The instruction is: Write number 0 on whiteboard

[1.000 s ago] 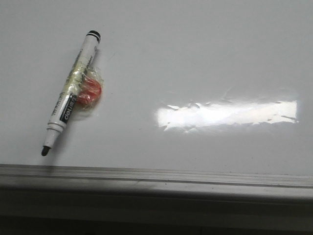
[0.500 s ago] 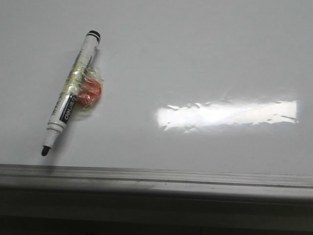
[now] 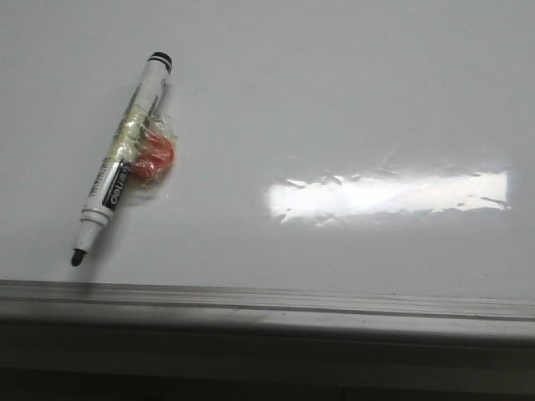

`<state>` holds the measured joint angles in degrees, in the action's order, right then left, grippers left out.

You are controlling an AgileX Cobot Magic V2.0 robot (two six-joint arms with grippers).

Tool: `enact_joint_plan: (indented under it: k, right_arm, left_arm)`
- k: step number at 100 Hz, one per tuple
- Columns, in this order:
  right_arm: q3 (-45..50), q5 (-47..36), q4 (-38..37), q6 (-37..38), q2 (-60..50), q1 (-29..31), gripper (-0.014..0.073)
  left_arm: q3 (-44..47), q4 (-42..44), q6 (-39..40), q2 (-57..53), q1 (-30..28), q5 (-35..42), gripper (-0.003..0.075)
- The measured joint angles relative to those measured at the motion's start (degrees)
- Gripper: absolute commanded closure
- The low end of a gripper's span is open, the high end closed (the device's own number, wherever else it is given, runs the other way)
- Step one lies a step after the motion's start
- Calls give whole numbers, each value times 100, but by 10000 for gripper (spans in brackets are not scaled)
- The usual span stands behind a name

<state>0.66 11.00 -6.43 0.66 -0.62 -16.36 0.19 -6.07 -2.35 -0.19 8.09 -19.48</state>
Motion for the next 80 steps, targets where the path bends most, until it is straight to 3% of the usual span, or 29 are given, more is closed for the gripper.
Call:
enact_joint_plan:
  k: [16, 31, 50, 67, 80]
  right_arm:
    - [0, -1222, 578, 0, 0, 0, 663]
    - [0, -1639, 1218, 0, 0, 0, 663]
    - [-30, -1687, 1742, 0, 0, 0, 663]
    - [-615, -982, 1776, 0, 0, 0, 663]
    - [-1139, 277, 1328, 0, 0, 0, 662]
  left_arm:
    - [0, 9, 0, 0, 0, 0, 740]
    - [0, -130, 0, 0, 0, 83, 740]
    - [0, -2039, 0, 0, 0, 1116, 740]
    - [0, -3430, 10, 0, 0, 2022, 740]
    - [-19, -3623, -6, 0, 0, 1839, 740]
